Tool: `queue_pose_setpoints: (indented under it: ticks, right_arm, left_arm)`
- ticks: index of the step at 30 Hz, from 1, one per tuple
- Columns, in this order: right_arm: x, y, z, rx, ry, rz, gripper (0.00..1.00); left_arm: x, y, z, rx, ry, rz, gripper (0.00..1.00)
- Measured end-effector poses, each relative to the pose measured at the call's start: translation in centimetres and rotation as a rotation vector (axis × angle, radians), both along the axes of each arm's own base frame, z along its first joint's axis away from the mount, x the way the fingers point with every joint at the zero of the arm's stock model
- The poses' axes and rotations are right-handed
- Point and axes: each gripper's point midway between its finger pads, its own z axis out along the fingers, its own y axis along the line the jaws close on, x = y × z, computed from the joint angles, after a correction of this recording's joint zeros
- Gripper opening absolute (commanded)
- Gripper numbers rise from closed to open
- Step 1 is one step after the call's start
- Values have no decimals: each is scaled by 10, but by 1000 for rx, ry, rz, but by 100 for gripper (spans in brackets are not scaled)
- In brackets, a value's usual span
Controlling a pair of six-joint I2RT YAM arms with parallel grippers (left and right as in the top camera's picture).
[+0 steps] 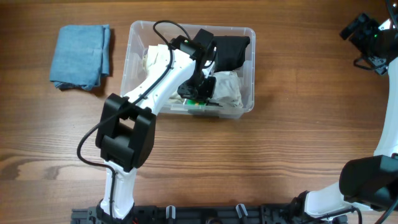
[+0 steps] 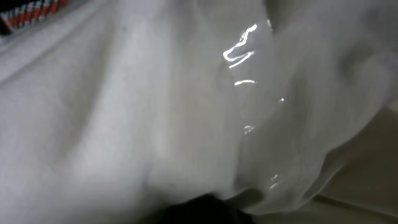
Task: Pack container
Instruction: 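Open the left gripper and lift it out of the bin, then move the left gripper to the blue denim cloth and grasp it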
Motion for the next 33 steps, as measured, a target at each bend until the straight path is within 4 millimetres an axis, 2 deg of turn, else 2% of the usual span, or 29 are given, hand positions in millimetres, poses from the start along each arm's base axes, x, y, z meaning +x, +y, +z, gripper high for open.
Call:
queue_pose_setpoints:
  ticks: [5, 13, 14, 17, 19, 23, 26, 28, 30, 32, 33]
  right_arm:
    - [0, 0, 0, 0, 0, 0, 100]
    - [0, 0, 0, 0, 0, 0, 100]
    - [0, 0, 0, 0, 0, 0, 100]
    - [0, 0, 0, 0, 0, 0, 100]
    - [0, 0, 0, 0, 0, 0, 100]
    - [0, 0, 0, 0, 0, 0, 100]
    - [0, 0, 0, 0, 0, 0, 100]
    - [0, 0, 0, 0, 0, 0, 100]
    - [0, 0, 0, 0, 0, 0, 100]
    - [0, 0, 0, 0, 0, 0, 100]
    - [0, 0, 0, 0, 0, 0, 100]
  left_arm:
    - [11, -10, 0, -34, -38, 39, 4]
    - [12, -11, 9, -35, -41, 49, 4]
    - [13, -12, 13, -40, -48, 49, 10]
    - [10, -6, 35, -48, -69, 56, 39]
    - [7, 1, 55, -49, -94, 69, 50]
    - [7, 35, 114, -31, -219, 122, 72]
    - [10, 73, 163, -18, -360, 195, 82]
    - [16, 106, 191, 13, -461, 271, 86]
    - [22, 142, 210, 68, -536, 345, 87]
    - [27, 173, 216, 123, -570, 400, 88]
    - [33, 202, 215, 179, -578, 449, 88]
